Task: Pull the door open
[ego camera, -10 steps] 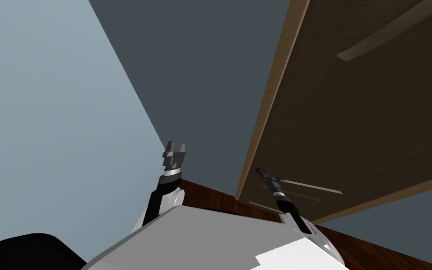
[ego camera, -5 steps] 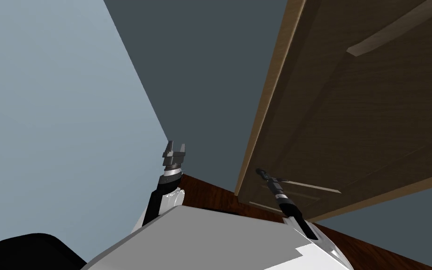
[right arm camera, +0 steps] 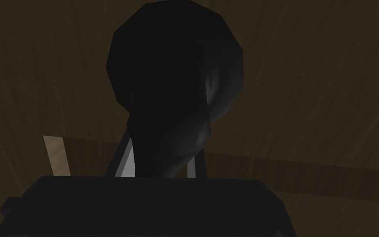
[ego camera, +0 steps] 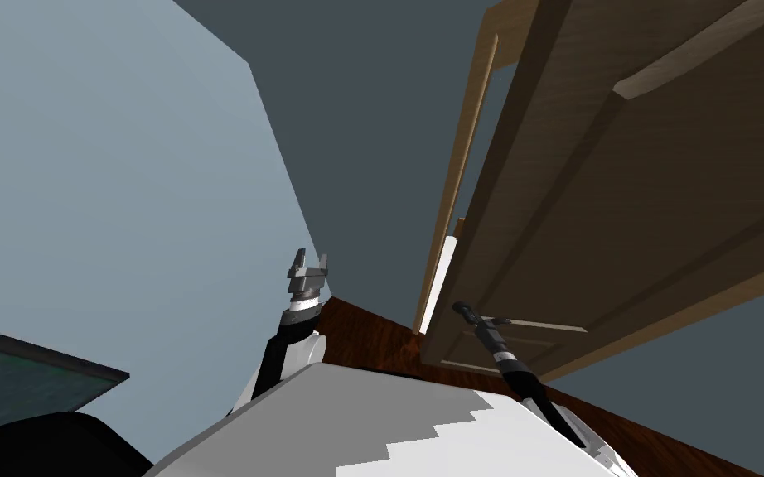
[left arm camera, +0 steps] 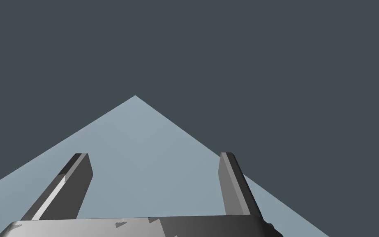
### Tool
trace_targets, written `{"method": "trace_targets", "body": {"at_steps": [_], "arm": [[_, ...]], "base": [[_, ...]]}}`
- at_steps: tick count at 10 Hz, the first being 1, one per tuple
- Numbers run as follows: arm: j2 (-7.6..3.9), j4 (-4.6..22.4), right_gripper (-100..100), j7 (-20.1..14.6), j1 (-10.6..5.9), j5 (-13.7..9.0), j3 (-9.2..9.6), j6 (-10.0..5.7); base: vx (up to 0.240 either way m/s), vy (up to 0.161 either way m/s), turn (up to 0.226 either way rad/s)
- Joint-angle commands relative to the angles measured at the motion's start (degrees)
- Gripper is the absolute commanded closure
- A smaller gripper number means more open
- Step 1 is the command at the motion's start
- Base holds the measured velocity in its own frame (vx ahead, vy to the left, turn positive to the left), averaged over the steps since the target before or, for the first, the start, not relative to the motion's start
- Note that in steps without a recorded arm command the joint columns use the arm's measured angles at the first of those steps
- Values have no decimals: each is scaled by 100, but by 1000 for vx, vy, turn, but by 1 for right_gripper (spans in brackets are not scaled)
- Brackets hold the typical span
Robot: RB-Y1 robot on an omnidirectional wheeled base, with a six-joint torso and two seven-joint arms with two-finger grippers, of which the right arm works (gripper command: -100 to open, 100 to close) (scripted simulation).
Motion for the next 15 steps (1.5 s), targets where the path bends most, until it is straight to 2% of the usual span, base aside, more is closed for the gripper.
{"method": "trace_targets", "body": {"at_steps": [1, 2, 3, 7, 8, 10, 12, 13, 14, 15], "arm": [[0, 0, 100, 0, 0, 0, 0, 0], [-85, 31, 100, -98, 135, 15, 71, -212], [-110, 37, 100, -119, 165, 16, 84, -265], [-346, 100, 100, -322, 444, 32, 205, -761], [-374, 108, 100, -346, 477, 34, 219, -820], [-482, 137, 100, -439, 605, 42, 274, -1047], [-508, 144, 100, -461, 636, 44, 288, -1102], [-481, 127, 100, -456, 642, 49, 299, -1033], [-514, 205, 100, -489, 669, 50, 322, -1161], [-531, 236, 100, -502, 680, 50, 331, -1217]], "base": [[-100, -40, 29], [-172, -66, 199], [-203, -70, 166], [-192, -65, 152], [-183, -68, 88], [-175, -76, 129], [-98, -40, 50], [-38, -10, 7], [-143, -54, 199], [-237, -72, 260]]}}
